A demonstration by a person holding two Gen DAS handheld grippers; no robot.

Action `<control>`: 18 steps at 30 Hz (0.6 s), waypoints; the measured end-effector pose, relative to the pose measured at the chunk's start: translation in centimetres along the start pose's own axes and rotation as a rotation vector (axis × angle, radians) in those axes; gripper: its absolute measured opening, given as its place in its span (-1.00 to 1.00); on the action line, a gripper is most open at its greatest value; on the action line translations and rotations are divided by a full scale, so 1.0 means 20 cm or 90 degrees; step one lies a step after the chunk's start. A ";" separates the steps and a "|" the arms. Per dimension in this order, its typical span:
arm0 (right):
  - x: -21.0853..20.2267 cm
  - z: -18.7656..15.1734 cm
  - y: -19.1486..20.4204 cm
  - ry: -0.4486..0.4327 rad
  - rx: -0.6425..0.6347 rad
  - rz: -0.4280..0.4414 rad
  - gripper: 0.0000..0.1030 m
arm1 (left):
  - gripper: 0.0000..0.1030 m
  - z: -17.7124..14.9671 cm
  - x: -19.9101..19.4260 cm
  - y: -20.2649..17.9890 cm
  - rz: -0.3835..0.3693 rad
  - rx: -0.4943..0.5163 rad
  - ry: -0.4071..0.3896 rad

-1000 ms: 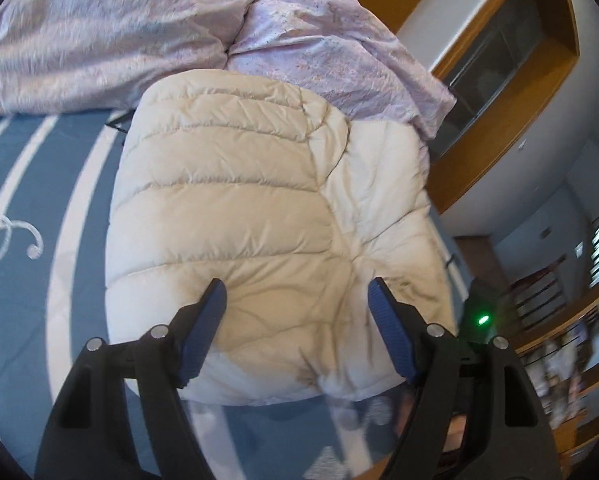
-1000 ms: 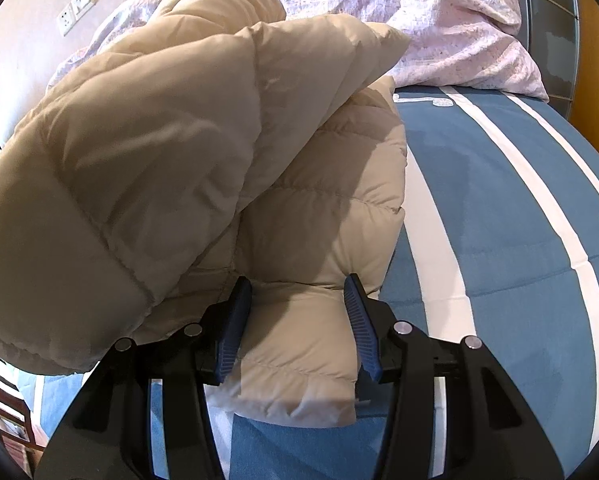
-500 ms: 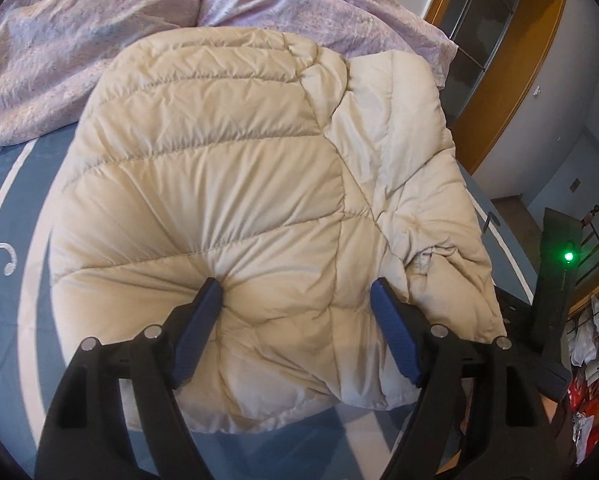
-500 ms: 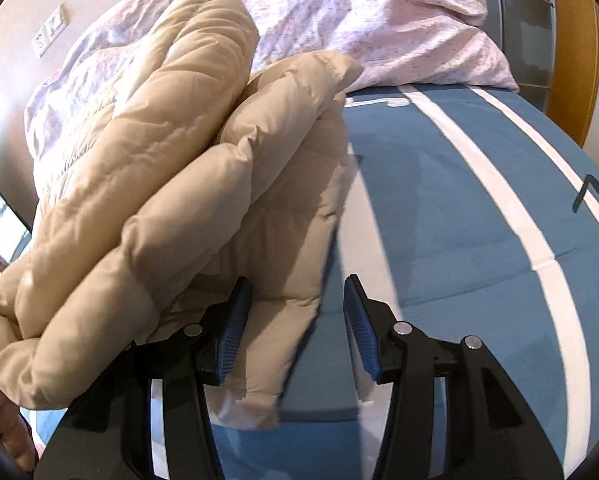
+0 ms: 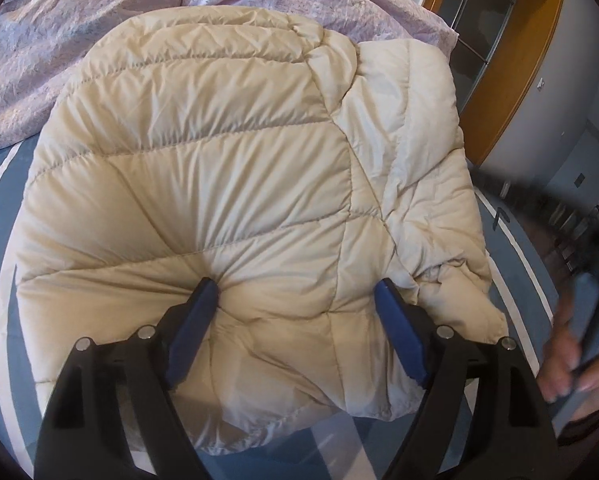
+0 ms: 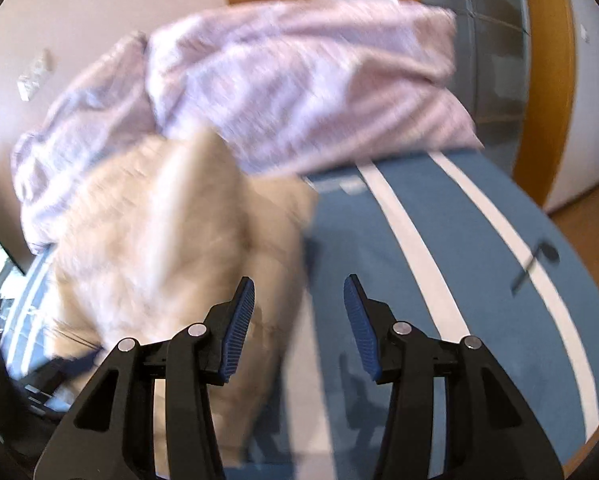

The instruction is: Fold large clothes

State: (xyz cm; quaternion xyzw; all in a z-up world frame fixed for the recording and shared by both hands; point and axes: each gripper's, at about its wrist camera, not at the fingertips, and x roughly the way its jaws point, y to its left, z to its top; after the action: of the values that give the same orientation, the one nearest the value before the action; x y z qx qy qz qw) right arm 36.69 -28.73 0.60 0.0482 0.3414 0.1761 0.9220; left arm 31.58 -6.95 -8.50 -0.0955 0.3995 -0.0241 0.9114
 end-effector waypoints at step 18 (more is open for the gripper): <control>0.39 0.07 0.18 0.087 -0.035 0.030 -0.41 | 0.57 -0.04 0.01 0.01 -0.030 0.007 -0.012</control>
State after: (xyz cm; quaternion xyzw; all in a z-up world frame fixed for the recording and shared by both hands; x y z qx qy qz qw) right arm 42.06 -22.63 -2.30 0.0186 0.3971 0.2104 0.8931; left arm 31.07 -6.87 -9.14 -0.1003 0.3882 -0.0464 0.9149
